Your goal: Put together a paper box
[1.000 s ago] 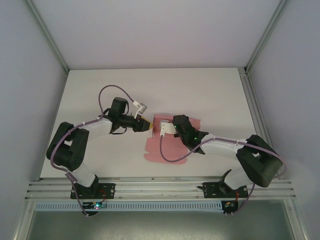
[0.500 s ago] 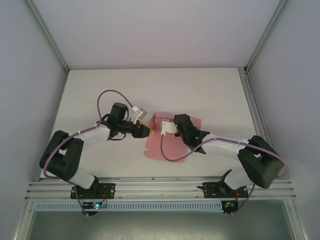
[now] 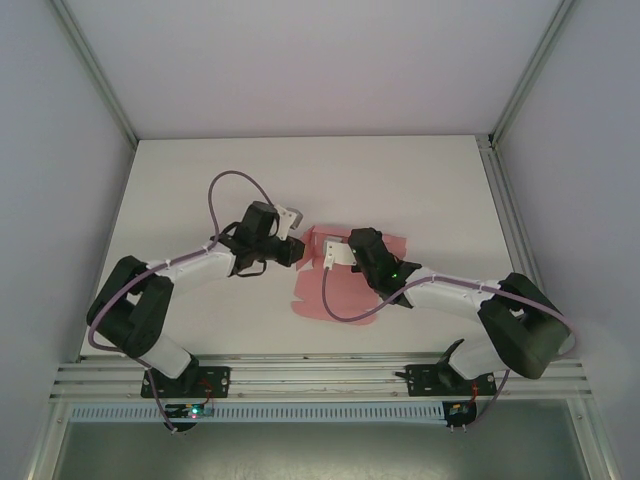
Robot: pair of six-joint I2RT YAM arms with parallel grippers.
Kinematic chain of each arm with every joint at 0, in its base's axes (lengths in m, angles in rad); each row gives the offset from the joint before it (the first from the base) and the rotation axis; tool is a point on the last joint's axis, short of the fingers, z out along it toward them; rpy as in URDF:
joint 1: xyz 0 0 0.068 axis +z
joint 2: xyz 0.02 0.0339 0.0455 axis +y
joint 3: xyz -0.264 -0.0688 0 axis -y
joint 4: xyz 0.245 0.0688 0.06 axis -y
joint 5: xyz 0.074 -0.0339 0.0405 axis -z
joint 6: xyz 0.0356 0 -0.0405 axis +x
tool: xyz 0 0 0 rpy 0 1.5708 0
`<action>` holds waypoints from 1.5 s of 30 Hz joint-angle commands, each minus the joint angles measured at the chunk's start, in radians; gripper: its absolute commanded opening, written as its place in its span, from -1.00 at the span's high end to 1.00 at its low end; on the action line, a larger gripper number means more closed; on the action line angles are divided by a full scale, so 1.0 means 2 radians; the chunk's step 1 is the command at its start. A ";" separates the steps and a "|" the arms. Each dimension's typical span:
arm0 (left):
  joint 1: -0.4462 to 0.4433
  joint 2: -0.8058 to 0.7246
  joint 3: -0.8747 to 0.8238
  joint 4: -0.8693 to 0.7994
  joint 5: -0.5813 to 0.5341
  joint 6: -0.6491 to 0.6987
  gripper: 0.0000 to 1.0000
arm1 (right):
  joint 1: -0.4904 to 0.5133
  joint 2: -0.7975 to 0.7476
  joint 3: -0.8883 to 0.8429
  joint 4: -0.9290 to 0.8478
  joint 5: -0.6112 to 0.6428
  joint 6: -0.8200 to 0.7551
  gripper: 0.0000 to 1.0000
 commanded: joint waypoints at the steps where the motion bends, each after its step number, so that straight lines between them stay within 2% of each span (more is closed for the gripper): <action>1: -0.028 -0.008 -0.001 -0.050 -0.083 -0.040 0.78 | 0.006 -0.007 0.001 -0.013 0.006 0.012 1.00; 2: -0.034 -0.005 0.002 -0.049 -0.098 -0.053 0.90 | 0.006 -0.007 0.002 -0.012 0.005 0.014 1.00; 4: -0.042 0.002 0.021 -0.071 -0.127 -0.079 0.96 | 0.009 -0.006 0.004 -0.015 0.011 0.016 1.00; 7: -0.057 0.015 0.070 -0.137 -0.217 -0.127 0.97 | 0.015 -0.008 0.006 -0.018 0.029 0.020 1.00; 10: -0.080 0.028 0.104 -0.156 -0.246 -0.143 0.97 | 0.022 -0.010 0.010 -0.028 0.026 0.032 1.00; 12: -0.098 0.047 0.139 -0.194 -0.291 -0.168 1.00 | 0.026 -0.009 0.012 -0.029 0.028 0.040 1.00; 16: -0.128 0.098 0.209 -0.286 -0.412 -0.208 1.00 | 0.031 -0.005 0.012 -0.031 0.035 0.056 1.00; 22: -0.133 0.133 0.236 -0.335 -0.459 -0.291 1.00 | 0.031 -0.009 0.020 -0.039 0.044 0.072 1.00; 27: -0.133 0.119 0.218 -0.314 -0.462 -0.340 1.00 | 0.029 -0.009 0.025 -0.041 0.041 0.090 1.00; 33: -0.133 0.125 0.217 -0.276 -0.416 -0.301 1.00 | 0.022 -0.002 0.027 -0.048 0.029 0.095 1.00; 37: -0.127 0.093 0.180 -0.230 -0.371 -0.260 0.67 | 0.016 0.000 0.021 -0.056 0.008 0.086 1.00; 40: -0.116 0.048 0.134 -0.199 -0.338 -0.233 0.33 | 0.013 0.004 0.008 -0.036 0.006 0.060 1.00; 42: -0.108 0.012 0.108 -0.192 -0.326 -0.214 0.26 | 0.010 0.009 0.000 -0.016 0.006 0.051 1.00; 45: -0.101 -0.047 0.079 -0.174 -0.292 -0.179 -0.11 | 0.002 0.013 -0.004 -0.006 -0.010 0.048 1.00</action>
